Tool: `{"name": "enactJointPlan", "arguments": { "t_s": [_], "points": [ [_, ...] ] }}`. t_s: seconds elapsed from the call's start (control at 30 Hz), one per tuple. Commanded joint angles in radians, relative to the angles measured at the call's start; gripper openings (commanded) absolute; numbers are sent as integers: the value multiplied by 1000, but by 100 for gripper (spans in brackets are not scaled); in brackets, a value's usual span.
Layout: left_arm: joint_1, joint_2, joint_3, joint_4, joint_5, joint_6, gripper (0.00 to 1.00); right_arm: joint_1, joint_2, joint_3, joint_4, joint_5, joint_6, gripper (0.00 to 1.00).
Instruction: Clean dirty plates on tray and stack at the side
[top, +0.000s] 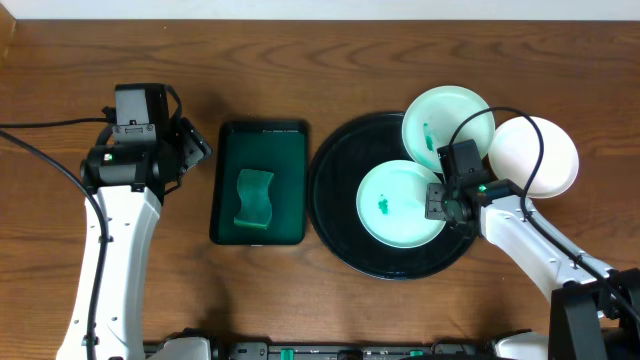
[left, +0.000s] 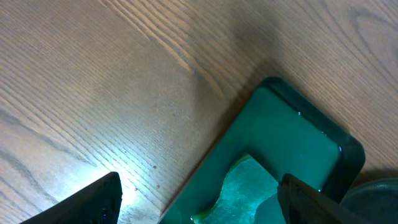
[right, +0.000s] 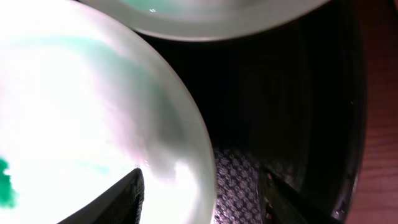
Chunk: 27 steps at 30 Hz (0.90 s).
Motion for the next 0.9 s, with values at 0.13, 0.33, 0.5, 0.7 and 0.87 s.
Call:
{"name": "enactJointPlan", "arguments": {
  "t_s": [0.13, 0.33, 0.5, 0.7, 0.87],
  "points": [
    [4, 2, 10, -3, -6, -8, 81, 2, 18, 2, 8, -19, -5, 52],
    [4, 2, 10, -3, -6, -8, 80, 2, 20, 2, 7, -21, -5, 44],
    [4, 2, 10, -3, -6, -8, 80, 2, 20, 2, 7, -22, -5, 44],
    [4, 2, 10, -3, -6, -8, 81, 2, 20, 2, 4, -21, -5, 44],
    [4, 2, 10, -3, -6, -8, 81, 2, 20, 2, 3, -22, -5, 43]
  ]
}}
